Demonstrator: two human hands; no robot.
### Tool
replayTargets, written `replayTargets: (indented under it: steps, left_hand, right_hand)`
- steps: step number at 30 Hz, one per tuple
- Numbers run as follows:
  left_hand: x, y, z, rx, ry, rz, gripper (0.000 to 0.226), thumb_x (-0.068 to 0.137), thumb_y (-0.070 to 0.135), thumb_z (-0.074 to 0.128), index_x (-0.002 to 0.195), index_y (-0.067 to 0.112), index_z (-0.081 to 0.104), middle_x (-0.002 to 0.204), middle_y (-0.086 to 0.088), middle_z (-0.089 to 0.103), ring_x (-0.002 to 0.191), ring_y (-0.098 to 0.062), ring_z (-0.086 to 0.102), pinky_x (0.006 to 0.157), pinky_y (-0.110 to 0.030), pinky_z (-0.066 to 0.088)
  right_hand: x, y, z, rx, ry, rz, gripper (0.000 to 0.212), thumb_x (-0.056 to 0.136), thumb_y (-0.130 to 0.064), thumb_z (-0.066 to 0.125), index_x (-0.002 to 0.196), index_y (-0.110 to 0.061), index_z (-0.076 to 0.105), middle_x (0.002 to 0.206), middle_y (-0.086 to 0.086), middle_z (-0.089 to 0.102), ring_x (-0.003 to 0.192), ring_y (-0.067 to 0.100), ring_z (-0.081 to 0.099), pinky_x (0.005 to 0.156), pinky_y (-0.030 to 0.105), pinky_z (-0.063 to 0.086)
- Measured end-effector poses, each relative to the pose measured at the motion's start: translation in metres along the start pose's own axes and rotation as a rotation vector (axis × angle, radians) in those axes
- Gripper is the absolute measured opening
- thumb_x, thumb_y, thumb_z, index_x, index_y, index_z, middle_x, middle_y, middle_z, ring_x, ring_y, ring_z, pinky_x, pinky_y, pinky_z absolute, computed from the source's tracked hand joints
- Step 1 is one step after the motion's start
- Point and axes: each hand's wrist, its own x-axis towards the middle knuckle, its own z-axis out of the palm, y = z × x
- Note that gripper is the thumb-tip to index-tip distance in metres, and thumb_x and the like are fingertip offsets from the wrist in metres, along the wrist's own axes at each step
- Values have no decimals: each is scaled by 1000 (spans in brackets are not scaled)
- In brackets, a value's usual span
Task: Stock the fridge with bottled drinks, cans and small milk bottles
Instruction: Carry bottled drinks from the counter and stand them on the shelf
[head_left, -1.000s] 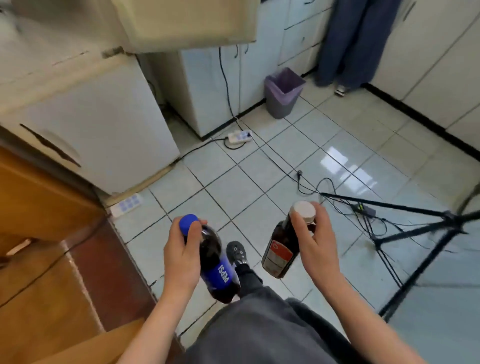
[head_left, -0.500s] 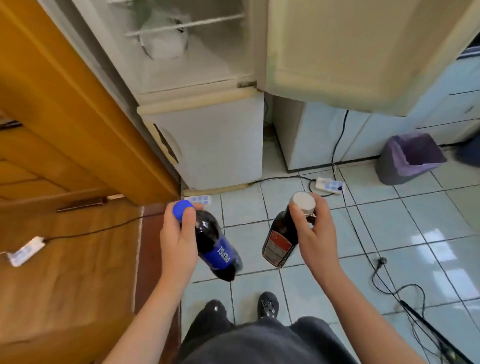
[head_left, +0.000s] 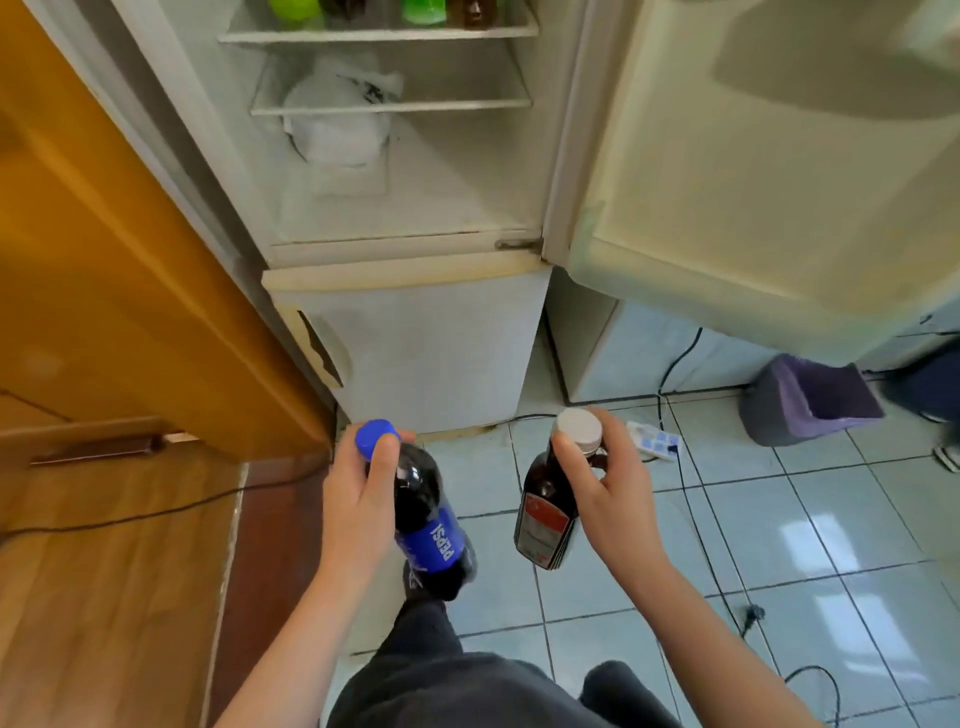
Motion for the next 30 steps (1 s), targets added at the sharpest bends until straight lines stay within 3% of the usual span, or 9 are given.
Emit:
replayTargets:
  steps: [2,5,8,10,15,19,27,30]
  left_hand:
    - [41,6,-5,-8,-31,48,47,78,54,41,97,15,58,91,13,68,88,5,61,71,-4,42]
    - [104,23,-12,16,-70,116,39,79,52,40,94,21,58,93,24,66,86,6,60,71,-2,40]
    - [159,39,-21,28,-91,160,29,79,51,41,91,31,57,93,26,66,85,6,60,70,-2,40]
    - [191,48,-26,37,-88,195,24,80,50,41,89,36,58,91,26,65,84,5,59,70,-2,40]
    - [261,70,-30,38,-58,264,24,84,45,40,87,32,60,89,24,66,84,6,59,71,-2,40]
    - [312,86,-25,43,-50,304,38,84,50,40,90,19,62,90,18,67,84,2,60,72,-4,41]
    - [397,137,-1,-60,21,326,51,76,53,41,92,10,63,86,15,68,77,-2,61,69,-9,44]
    - [423,157,7,-118,44,334,42,77,50,43,89,15,63,86,13,69,78,-7,62,71,-13,47]
  right_hand:
    - [32,-16,16,-9,-15,-28,17,78,-54,52,91,-43,53,89,-20,60,86,2,57,68,20,45]
    - [76,-40,38,-10,21,-62,10,85,-44,57,93,-47,52,93,-17,60,90,5,57,72,24,46]
    - [113,-66,60,-27,114,-119,15,81,-52,53,94,-59,48,93,-23,59,92,1,56,70,17,43]
    - [137,-80,74,-15,148,-149,19,78,-57,50,96,-52,49,94,-19,59,92,3,55,72,18,43]
    - [199,-110,91,-1,161,-218,16,78,-56,50,91,-47,52,89,-16,60,90,12,57,73,25,45]
    - [250,-130,100,19,156,-275,16,78,-53,53,91,-44,53,89,-15,60,90,15,57,77,34,48]
    - [358,-168,116,67,126,-430,16,77,-53,53,93,-51,52,91,-18,59,90,10,57,75,28,45]
    - [392,-182,123,105,138,-495,18,77,-49,53,94,-45,52,92,-22,58,88,5,56,77,21,44]
